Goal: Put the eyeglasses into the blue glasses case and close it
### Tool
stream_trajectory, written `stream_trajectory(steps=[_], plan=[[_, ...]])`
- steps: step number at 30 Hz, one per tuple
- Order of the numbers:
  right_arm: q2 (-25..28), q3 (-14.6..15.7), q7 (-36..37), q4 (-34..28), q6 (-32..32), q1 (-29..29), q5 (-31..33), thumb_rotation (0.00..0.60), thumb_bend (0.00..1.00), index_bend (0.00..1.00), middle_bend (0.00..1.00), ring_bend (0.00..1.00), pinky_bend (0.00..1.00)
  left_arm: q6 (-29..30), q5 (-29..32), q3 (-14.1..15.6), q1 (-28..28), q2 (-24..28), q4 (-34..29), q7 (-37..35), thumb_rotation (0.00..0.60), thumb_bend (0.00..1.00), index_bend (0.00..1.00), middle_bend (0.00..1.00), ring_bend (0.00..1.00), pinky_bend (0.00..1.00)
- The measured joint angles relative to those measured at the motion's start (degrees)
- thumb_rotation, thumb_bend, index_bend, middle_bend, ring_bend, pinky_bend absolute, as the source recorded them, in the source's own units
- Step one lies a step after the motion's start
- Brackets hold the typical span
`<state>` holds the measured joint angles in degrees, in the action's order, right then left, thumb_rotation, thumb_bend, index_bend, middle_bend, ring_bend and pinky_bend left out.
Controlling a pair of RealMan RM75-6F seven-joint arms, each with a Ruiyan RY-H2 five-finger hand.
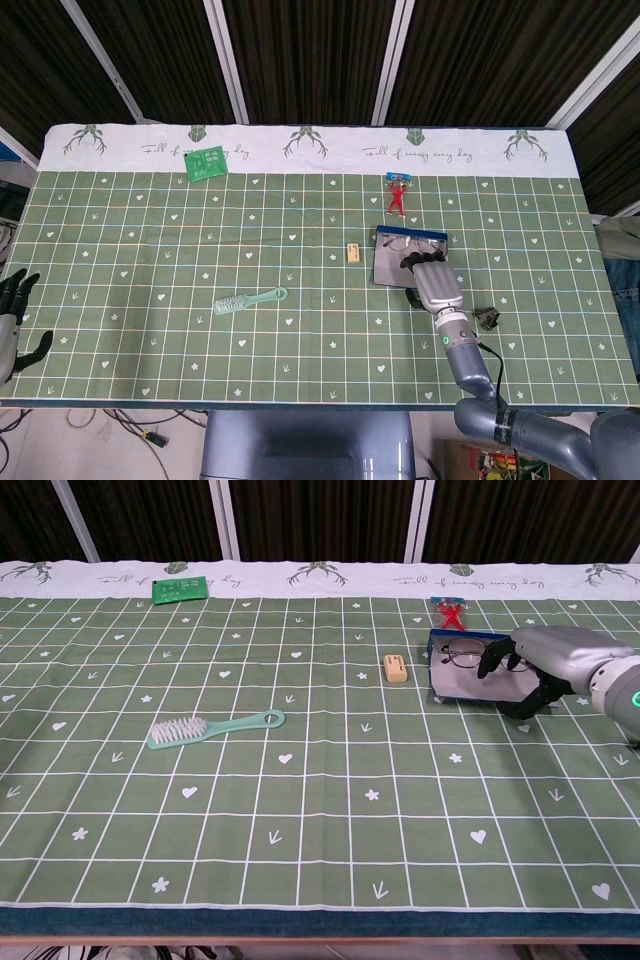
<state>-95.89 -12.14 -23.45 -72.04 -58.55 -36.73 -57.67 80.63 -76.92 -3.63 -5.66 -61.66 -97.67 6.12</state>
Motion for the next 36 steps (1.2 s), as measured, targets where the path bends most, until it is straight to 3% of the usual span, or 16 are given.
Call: stream_trajectory(steps=[13, 21, 26, 36], plan=[[0.31, -3.11, 1.08, 3.94, 1.60, -2.58, 0.27, 0.600, 0.48, 0.36, 0.27, 0.25, 0.21, 0.06, 0.00, 0.00, 0.04, 0.05, -0.03, -0.05, 0.600, 0.36, 0.03, 0.00, 0.00, 0.00], [-1.54, -3.12, 3.42, 9.68, 5.35, -4.06, 0.44, 0.600, 0.47, 0.44, 0.28, 0.25, 0.21, 0.02, 0.05, -0.06, 0.05, 0.15, -0.03, -0.36, 0.600, 0.36, 0.03, 0.00, 0.00, 0.00], [-1.64, -3.21, 5.54, 9.60, 6.11, -4.01, 0.44, 0.600, 0.47, 0.50, 0.28, 0.26, 0.21, -0.12, 0.02, 0.01, 0.03, 0.22, 0.00, -0.48, 0.600, 0.36, 0.03, 0.00, 0.00, 0.00], [-1.07, -3.22, 6.14, 8.52, 5.76, -3.66, 0.37, 0.600, 0.47, 0.52, 0.28, 0.26, 0.21, -0.17, 0.12, 0.03, 0.04, 0.21, -0.10, -0.37, 0.600, 0.36, 0.04, 0.00, 0.00, 0.00]])
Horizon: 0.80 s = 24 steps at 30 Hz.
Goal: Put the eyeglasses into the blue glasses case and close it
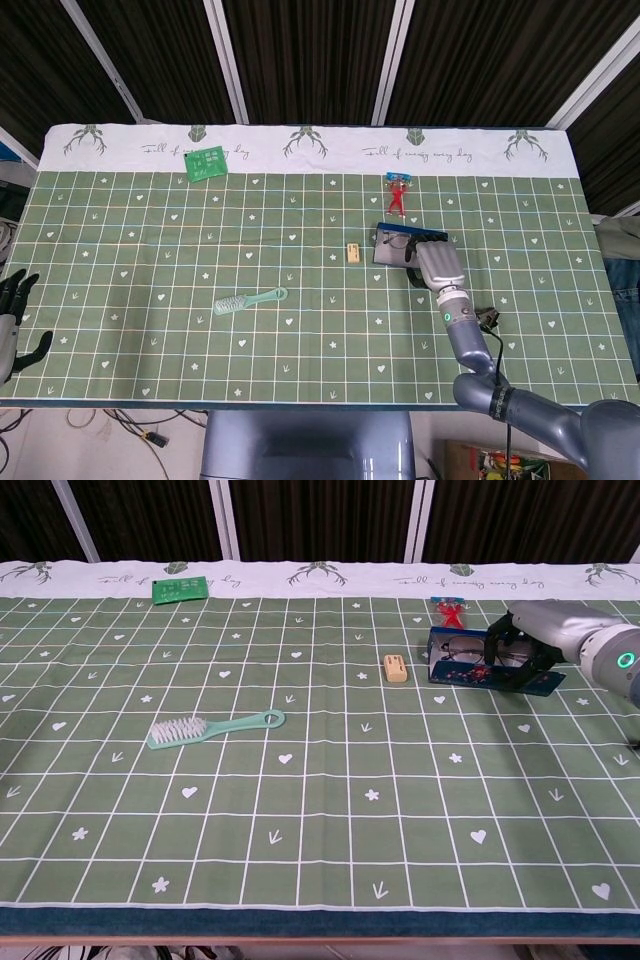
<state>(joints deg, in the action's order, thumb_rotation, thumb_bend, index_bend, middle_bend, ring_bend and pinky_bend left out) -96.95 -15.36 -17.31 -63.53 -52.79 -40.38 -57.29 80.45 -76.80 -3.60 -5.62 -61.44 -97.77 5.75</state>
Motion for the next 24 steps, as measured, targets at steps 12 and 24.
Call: stream_trajectory(steps=[12, 24], plan=[[0.15, 0.22, 0.26, -0.66, -0.02, 0.14, 0.06, 0.600, 0.47, 0.54, 0.28, 0.26, 0.21, -0.47, 0.25, 0.11, -0.09, 0.13, -0.20, 0.08, 0.600, 0.36, 0.07, 0.00, 0.00, 0.00], [-0.07, 0.22, 0.74, -1.02, -0.52, 0.28, -0.07, 0.600, 0.51, 0.68, 0.29, 0.26, 0.21, -0.53, 0.31, 0.14, -0.11, 0.17, -0.26, 0.14, 0.600, 0.36, 0.08, 0.00, 0.00, 0.00]])
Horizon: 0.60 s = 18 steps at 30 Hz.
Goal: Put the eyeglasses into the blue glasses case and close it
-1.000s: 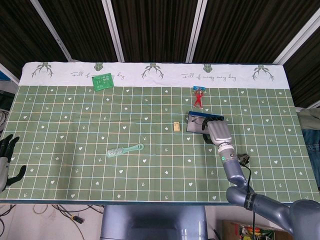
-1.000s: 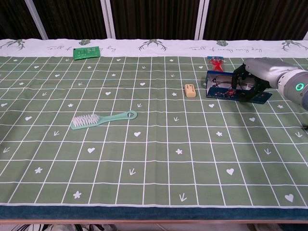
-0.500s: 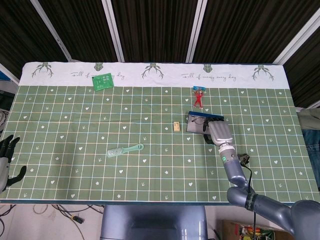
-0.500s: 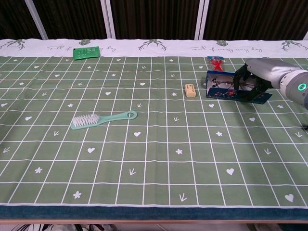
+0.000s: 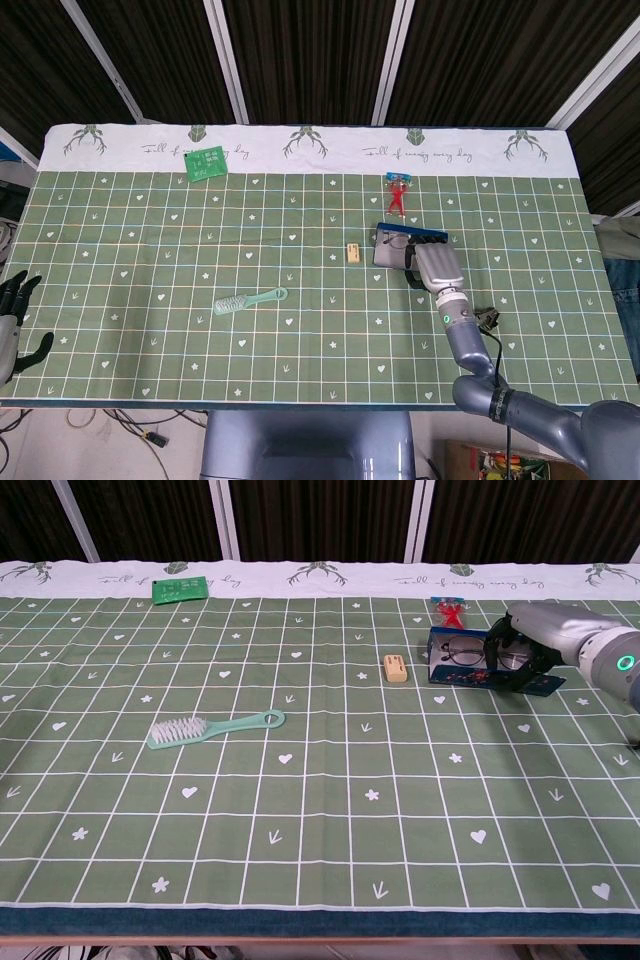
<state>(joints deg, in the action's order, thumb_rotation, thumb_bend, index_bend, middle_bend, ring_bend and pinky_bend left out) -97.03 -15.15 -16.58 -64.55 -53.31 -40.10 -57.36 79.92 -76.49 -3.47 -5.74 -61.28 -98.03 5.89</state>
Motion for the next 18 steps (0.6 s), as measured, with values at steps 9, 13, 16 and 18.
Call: stream_trajectory(steps=[9, 13, 16, 18], plan=[[1.63, 0.62, 0.54, -3.99, -1.28, 1.26, -0.87, 0.600, 0.51, 0.68, 0.28, 0.26, 0.21, -0.11, 0.08, 0.04, -0.03, 0.01, 0.00, 0.18, 0.600, 0.36, 0.11, 0.00, 0.00, 0.00], [3.53, 1.35, 0.37, -8.33, -2.85, 2.30, -2.09, 0.600, 0.52, 0.68, 0.27, 0.25, 0.20, -0.12, 0.04, 0.10, -0.06, -0.06, -0.11, 0.45, 0.600, 0.36, 0.10, 0.00, 0.00, 0.00], [5.14, 1.91, -0.76, -11.69, -4.04, 2.98, -2.64, 0.600, 0.51, 0.68, 0.27, 0.25, 0.20, 0.04, -0.02, 0.08, -0.02, -0.06, -0.14, 0.47, 0.600, 0.36, 0.10, 0.00, 0.00, 0.00], [6.17, 2.17, -2.02, -13.45, -4.64, 3.27, -2.72, 0.600, 0.52, 0.68, 0.27, 0.25, 0.20, 0.10, -0.06, 0.08, 0.01, -0.06, -0.15, 0.46, 0.600, 0.36, 0.10, 0.00, 0.00, 0.00]])
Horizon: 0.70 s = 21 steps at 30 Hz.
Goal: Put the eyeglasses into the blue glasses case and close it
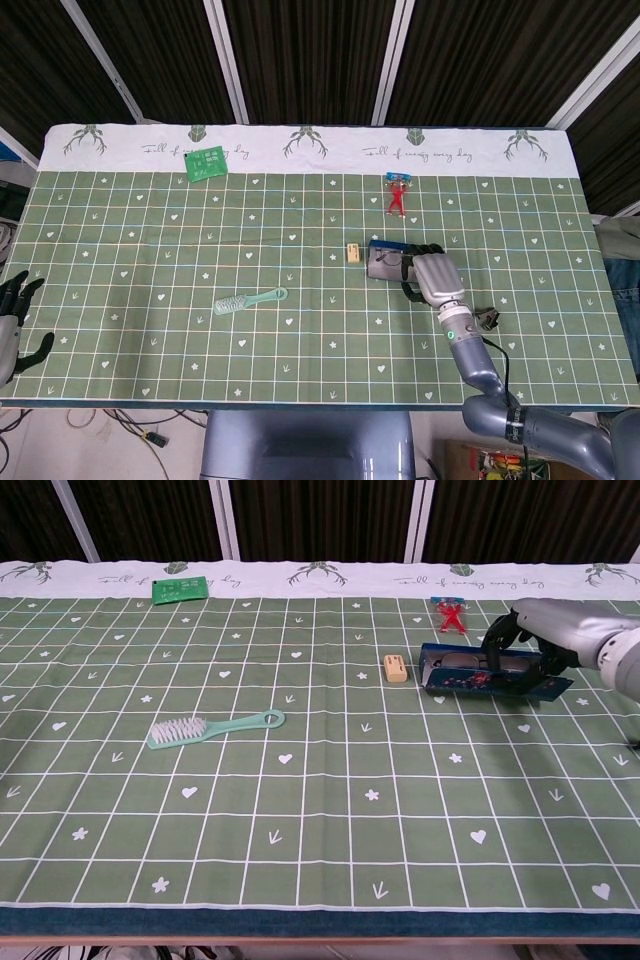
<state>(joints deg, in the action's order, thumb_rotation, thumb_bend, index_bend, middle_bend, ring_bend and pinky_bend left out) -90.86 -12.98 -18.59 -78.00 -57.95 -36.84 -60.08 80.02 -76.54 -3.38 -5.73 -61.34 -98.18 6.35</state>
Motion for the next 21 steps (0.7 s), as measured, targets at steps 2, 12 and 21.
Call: stream_trajectory(steps=[2, 12, 21], plan=[[0.62, 0.03, -0.92, -1.05, -0.33, 0.09, 0.25, 0.600, 0.52, 0.68, 0.27, 0.25, 0.20, 0.06, -0.08, 0.03, 0.03, -0.02, 0.03, -0.01, 0.600, 0.36, 0.10, 0.00, 0.00, 0.00], [1.21, -1.12, -2.61, -1.49, 1.49, -1.58, 2.41, 0.600, 0.52, 0.68, 0.26, 0.24, 0.20, 0.17, -0.05, 0.00, 0.08, -0.05, 0.10, -0.04, 0.600, 0.36, 0.10, 0.00, 0.00, 0.00], [2.15, -3.07, -3.81, -0.61, 5.89, -4.60, 7.08, 0.600, 0.52, 0.68, 0.26, 0.24, 0.20, 0.29, 0.11, -0.06, 0.16, -0.06, 0.13, -0.03, 0.600, 0.36, 0.10, 0.00, 0.00, 0.00]])
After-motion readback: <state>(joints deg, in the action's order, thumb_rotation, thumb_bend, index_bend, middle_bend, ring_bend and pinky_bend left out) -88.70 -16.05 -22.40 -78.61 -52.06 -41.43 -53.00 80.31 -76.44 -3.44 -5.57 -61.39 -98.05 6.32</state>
